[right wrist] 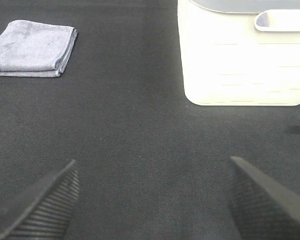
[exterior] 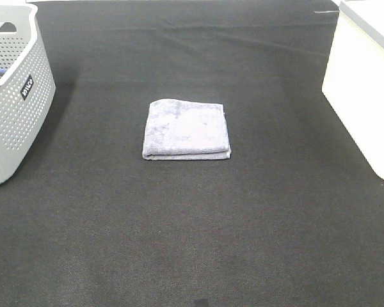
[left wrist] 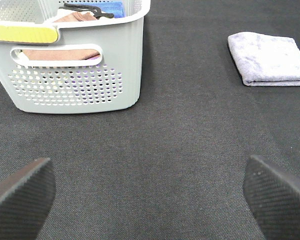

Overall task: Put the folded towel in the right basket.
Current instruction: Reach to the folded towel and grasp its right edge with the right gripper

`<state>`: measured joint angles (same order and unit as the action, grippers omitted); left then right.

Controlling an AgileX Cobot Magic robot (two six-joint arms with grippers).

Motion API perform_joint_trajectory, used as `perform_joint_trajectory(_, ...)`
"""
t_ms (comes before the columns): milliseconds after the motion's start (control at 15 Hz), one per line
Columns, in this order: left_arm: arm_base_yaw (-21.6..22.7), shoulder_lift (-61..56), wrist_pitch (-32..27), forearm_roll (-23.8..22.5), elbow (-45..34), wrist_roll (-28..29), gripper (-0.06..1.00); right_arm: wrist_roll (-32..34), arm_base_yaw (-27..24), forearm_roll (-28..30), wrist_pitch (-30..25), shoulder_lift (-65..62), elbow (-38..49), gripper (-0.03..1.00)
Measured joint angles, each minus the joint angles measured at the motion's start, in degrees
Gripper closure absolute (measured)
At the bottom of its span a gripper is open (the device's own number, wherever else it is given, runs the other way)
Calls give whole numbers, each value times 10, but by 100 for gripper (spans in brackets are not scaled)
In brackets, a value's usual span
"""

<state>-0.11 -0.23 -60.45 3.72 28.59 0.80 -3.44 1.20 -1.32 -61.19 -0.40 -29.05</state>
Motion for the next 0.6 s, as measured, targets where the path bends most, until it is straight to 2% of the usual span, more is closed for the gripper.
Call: perform_joint_trajectory(600, 0, 0, 0, 0, 0, 0, -2, 0, 0, 0, 0, 0, 0, 21)
